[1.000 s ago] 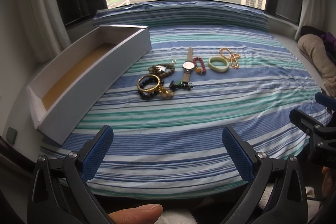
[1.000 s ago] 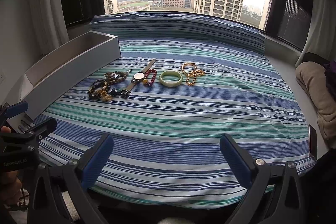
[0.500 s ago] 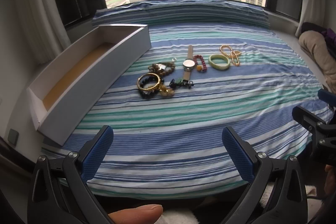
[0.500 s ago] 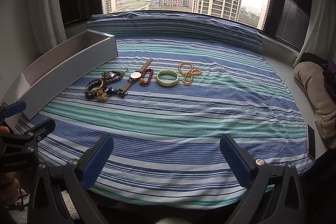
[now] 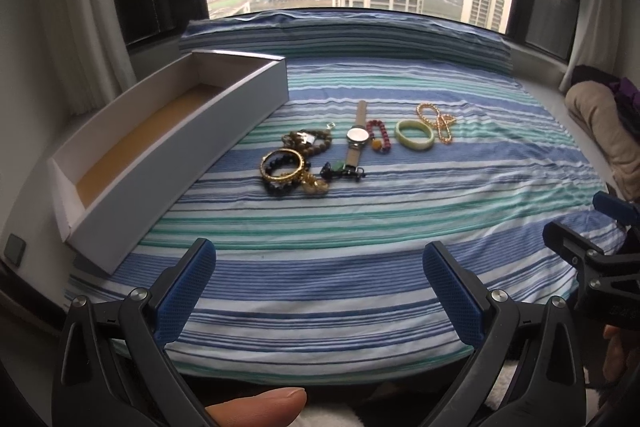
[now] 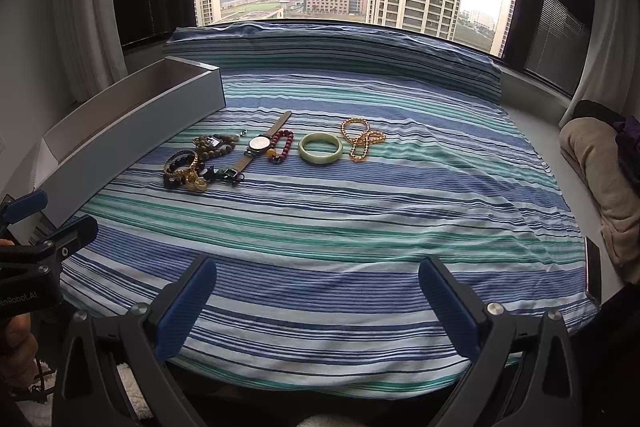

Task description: Organize jewelry

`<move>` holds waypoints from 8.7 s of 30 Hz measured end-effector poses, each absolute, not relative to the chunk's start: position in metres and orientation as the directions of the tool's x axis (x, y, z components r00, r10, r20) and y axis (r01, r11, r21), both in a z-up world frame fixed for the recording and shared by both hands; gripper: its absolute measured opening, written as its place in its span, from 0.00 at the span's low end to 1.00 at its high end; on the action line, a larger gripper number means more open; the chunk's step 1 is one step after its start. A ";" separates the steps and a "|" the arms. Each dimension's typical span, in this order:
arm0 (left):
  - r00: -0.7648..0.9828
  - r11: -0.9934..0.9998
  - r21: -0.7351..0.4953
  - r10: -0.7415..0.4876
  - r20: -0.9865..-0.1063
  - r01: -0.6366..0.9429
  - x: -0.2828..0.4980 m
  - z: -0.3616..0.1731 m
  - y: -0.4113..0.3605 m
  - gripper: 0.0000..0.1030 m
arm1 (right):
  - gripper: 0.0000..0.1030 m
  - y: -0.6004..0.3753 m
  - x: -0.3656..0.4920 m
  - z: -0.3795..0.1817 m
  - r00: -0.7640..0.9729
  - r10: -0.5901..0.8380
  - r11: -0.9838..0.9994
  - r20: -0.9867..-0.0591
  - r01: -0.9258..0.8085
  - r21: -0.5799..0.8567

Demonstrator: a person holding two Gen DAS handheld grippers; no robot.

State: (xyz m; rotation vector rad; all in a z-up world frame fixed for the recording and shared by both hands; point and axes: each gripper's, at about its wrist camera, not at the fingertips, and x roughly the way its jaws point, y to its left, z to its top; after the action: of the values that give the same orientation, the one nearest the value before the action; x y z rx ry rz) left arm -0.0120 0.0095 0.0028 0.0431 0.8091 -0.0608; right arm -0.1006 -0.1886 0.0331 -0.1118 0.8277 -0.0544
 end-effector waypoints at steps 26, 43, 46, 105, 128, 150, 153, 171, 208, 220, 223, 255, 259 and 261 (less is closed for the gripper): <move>0.657 0.996 0.045 -0.020 -0.753 0.081 -0.007 -0.005 0.006 1.00 | 1.00 -0.186 -0.098 0.031 0.667 -0.088 0.993 -0.740 -0.002 -0.119; 0.584 0.998 -0.034 -0.060 -0.810 0.054 0.011 -0.027 0.023 1.00 | 1.00 -0.185 -0.088 0.021 0.642 -0.077 0.994 -0.763 -0.013 -0.112; 0.565 0.998 -0.042 -0.063 -0.823 0.051 0.016 -0.033 0.025 1.00 | 1.00 -0.187 -0.083 0.015 0.627 -0.074 0.994 -0.775 -0.012 -0.105; 0.049 0.998 -0.042 -0.045 -0.998 0.056 0.293 -0.140 0.054 0.67 | 1.00 -0.261 0.051 -0.045 0.367 0.033 0.991 -0.930 0.112 0.079; 0.049 0.996 -0.087 -0.088 -0.995 0.021 0.242 -0.129 0.105 0.67 | 1.00 -0.231 0.263 -0.091 0.162 0.052 0.998 -0.985 0.015 0.055; 0.063 0.990 -0.141 -0.141 -0.988 0.009 0.179 -0.131 0.136 0.67 | 0.79 -0.192 0.229 -0.113 0.091 -0.051 0.981 -0.995 -0.184 -0.067; 0.070 0.987 -0.158 -0.158 -0.985 0.005 0.171 -0.119 0.136 0.67 | 0.79 -0.188 0.201 -0.098 0.097 -0.037 0.976 -0.995 -0.210 -0.057; 0.327 0.973 -0.162 -0.102 -0.939 -0.164 0.152 0.020 0.245 0.67 | 0.79 0.039 0.212 0.042 0.218 0.218 0.830 -0.951 -0.555 0.063; 0.343 0.954 -0.059 0.049 -0.938 -0.295 0.143 -0.035 0.288 0.92 | 0.80 0.142 0.229 0.010 0.218 0.295 0.759 -0.930 -0.644 0.090; 0.336 0.994 -0.104 -0.105 -0.936 0.021 0.102 -0.089 0.118 0.94 | 0.81 -0.109 0.140 0.013 0.390 0.118 0.941 -0.913 -0.337 -0.022; 0.276 0.991 -0.132 -0.136 -0.951 0.032 0.091 -0.117 0.091 0.94 | 0.81 -0.159 0.102 -0.009 0.404 0.059 0.973 -0.913 -0.229 -0.038; 0.216 0.995 -0.080 -0.067 -0.974 -0.053 0.079 -0.151 0.097 0.94 | 0.81 -0.292 0.272 -0.105 0.304 -0.066 0.984 -0.950 0.179 -0.012; 0.212 0.994 -0.079 -0.062 -0.975 -0.070 0.080 -0.154 0.106 0.94 | 0.83 -0.276 0.286 -0.112 0.315 -0.121 0.985 -0.941 0.155 -0.075; 0.212 0.994 -0.077 -0.060 -0.975 -0.074 0.081 -0.155 0.110 0.94 | 0.78 -0.271 0.285 -0.113 0.326 -0.143 0.984 -0.935 0.148 -0.098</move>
State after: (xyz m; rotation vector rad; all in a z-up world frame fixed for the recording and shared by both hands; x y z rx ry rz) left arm 0.0806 0.1101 -0.1553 -0.1154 1.3579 0.0103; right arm 0.2848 -0.2711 -0.1130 0.0054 1.2242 -0.1907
